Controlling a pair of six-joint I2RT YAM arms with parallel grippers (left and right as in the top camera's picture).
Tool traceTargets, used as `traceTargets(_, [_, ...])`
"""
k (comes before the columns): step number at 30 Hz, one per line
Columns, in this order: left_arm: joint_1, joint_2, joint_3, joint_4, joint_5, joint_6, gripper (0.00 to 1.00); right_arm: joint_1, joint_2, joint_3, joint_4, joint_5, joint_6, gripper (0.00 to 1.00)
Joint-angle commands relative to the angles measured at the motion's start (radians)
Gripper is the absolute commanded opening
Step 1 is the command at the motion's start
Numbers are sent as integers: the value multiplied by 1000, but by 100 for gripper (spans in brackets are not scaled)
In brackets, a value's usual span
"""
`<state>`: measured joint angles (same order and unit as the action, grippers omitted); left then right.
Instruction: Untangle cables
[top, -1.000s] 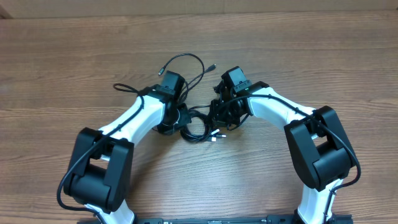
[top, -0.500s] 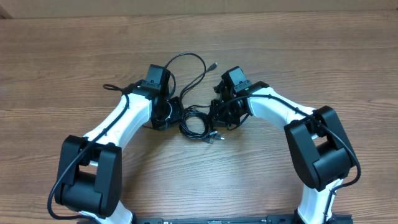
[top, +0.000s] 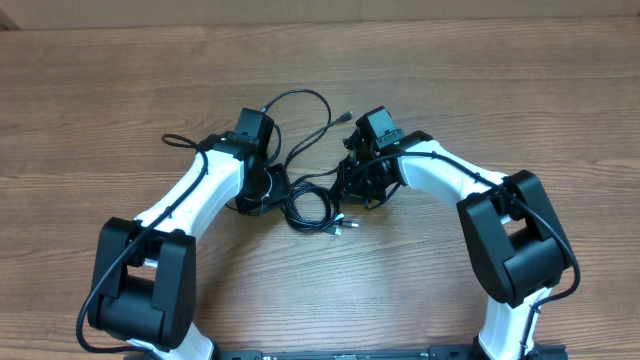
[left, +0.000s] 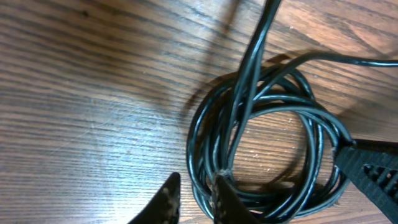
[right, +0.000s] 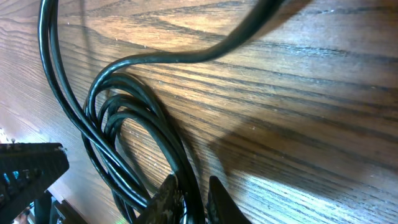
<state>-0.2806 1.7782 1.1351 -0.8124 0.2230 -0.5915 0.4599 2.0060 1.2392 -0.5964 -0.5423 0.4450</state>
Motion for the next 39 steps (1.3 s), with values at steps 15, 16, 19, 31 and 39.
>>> traceTargets(15, [-28,-26,-6,-45,-16,-35,25,6,11,-10,5,7,3,19])
traceTargets(16, [-30,-26,-7,-43,-16,-46,25,5,11,-10,5,7,3,19])
traceTargets(19, [-42,-26,-9,-39,-18,-64,28,6,11,-10,5,7,3,19])
traceTargets(31, [-83,-24,-77,25,-43,-113,32,6,11,-10,0,6,3,20])
traceTargets(39, [-83,-24,-137,116,-43,-113,24,15,11,-10,-55,-10,2,25])
